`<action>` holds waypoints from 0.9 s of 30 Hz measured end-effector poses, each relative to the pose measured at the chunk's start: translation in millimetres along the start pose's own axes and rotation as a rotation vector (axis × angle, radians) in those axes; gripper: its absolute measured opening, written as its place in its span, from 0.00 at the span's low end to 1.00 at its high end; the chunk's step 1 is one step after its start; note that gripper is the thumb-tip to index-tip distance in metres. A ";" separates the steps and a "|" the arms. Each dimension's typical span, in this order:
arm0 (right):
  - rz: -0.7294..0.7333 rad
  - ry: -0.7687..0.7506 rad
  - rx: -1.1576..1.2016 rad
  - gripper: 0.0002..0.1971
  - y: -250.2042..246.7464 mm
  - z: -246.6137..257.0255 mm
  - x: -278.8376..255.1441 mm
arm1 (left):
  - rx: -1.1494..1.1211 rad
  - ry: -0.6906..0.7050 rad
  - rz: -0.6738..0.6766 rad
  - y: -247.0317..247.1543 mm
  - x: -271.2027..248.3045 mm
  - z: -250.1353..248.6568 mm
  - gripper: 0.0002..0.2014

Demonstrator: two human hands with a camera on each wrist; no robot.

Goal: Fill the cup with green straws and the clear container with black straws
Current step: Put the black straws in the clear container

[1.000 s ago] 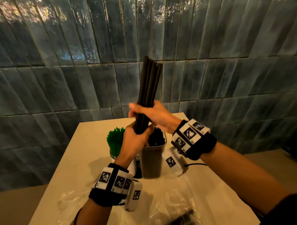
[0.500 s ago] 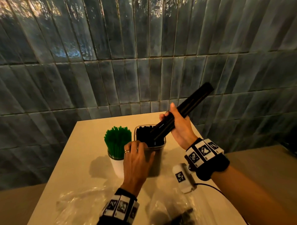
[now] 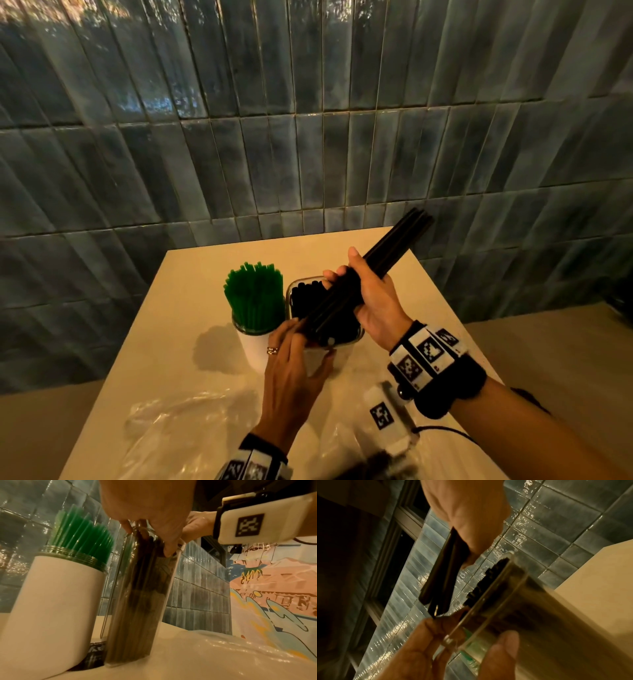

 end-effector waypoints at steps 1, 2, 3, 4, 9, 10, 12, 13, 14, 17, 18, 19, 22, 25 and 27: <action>-0.017 -0.011 0.007 0.10 -2.2 -1.5 -0.3 | -0.017 -0.001 -0.008 -0.9 0.5 0.8 0.29; -0.036 -0.020 0.007 0.10 -4.0 -2.6 -0.5 | -0.036 0.001 -0.018 -2.2 1.2 1.6 0.29; -0.054 -0.030 -0.001 0.09 -5.4 -3.5 -0.6 | -0.055 0.008 -0.033 -3.5 1.4 2.9 0.27; -0.070 -0.045 -0.015 0.09 -6.6 -3.6 -0.8 | -0.071 0.017 -0.048 -4.4 1.2 4.4 0.23; -0.050 -0.222 -0.178 0.08 -9.0 2.0 -4.9 | -0.114 0.047 -0.053 -1.6 -5.6 8.4 0.16; -0.015 -0.267 -0.235 0.08 -7.0 2.7 -7.1 | -0.119 0.038 -0.056 -1.2 -5.3 7.6 0.18; 0.040 -0.337 -0.334 0.06 -3.9 1.4 -11.7 | -0.112 0.004 -0.072 0.5 -4.0 5.9 0.24; 0.050 -0.362 -0.369 0.06 -3.7 -0.1 -13.1 | -0.106 -0.024 -0.080 2.6 -3.3 4.6 0.27; 0.051 -0.379 -0.393 0.06 -4.1 -1.0 -14.4 | -0.106 -0.064 -0.080 5.5 -2.7 2.9 0.30; 0.041 -0.402 -0.407 0.07 -9.8 -3.9 -14.3 | -0.146 -0.198 -0.062 19.7 -2.4 -1.6 0.40; 0.032 -0.402 -0.406 0.08 -12.5 -4.7 -14.8 | -0.163 -0.227 -0.066 24.4 -1.9 -3.3 0.43; 0.024 -0.410 -0.404 0.08 -15.2 -5.6 -15.3 | -0.182 -0.250 -0.075 28.1 -0.1 -5.3 0.43; 0.003 -0.447 -0.444 0.08 -22.4 -6.1 -19.2 | -0.253 -0.264 -0.134 36.0 7.8 -7.8 0.45; 0.007 -0.430 -0.527 0.05 -29.6 -8.3 -18.8 | -0.323 -0.137 -0.133 40.0 12.1 -7.6 0.42; 0.063 -0.491 -0.682 0.05 -34.3 -9.8 -20.2 | -0.373 -0.092 -0.100 41.3 11.3 -8.9 0.44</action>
Point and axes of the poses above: each hand's wrist, its own x-axis towards the middle knuckle, its own y-axis out of the palm, z = x × y, the point moved 3 cm from there along x, towards the middle knuckle
